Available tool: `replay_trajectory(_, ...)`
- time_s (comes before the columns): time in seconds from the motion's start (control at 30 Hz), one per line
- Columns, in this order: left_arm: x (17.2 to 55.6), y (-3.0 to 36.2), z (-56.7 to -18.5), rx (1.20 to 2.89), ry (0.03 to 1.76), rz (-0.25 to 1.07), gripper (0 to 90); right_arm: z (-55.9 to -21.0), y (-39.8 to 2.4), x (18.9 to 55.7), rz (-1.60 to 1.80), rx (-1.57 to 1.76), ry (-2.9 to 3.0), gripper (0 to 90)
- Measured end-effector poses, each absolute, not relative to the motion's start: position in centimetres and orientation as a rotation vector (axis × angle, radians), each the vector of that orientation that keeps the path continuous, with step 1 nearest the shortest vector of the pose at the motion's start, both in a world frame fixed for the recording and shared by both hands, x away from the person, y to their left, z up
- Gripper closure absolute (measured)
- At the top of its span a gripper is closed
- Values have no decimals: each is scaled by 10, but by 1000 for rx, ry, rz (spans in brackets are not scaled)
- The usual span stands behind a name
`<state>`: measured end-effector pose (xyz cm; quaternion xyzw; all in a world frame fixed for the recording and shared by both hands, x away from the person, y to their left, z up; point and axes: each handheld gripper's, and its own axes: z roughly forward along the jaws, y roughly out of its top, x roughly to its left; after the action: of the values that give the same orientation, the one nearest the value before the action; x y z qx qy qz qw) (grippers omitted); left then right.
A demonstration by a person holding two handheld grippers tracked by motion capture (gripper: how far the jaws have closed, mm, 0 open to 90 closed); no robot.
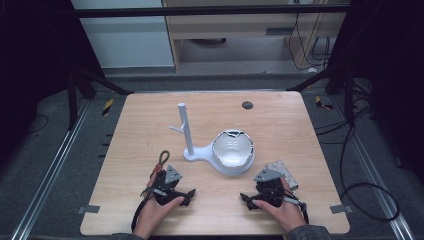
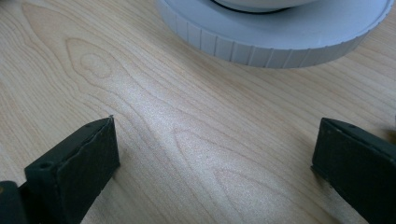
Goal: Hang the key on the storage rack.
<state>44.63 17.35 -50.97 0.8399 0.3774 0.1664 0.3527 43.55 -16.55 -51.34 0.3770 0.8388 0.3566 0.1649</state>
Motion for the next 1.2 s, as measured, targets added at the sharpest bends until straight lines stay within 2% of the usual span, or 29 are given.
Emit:
replay_trajectory(0.2, 447, 173, -510, 2187, 965, 421, 0, -513, -166, 435, 1014, 1074, 2388, 6)
replay_trajectory(0.37, 444, 176, -508, 2162, 964, 429, 37, -513, -166, 434, 1015, 1076, 2389, 6)
replay_trajectory(0.73, 443, 196, -481, 2121, 991, 482, 46, -513, -166, 434, 1015, 1075, 2390, 6)
replay_trajectory(1.2, 469, 226, -463, 2230, 1119, 534, 65, -513, -167, 434, 1015, 1074, 2391, 6)
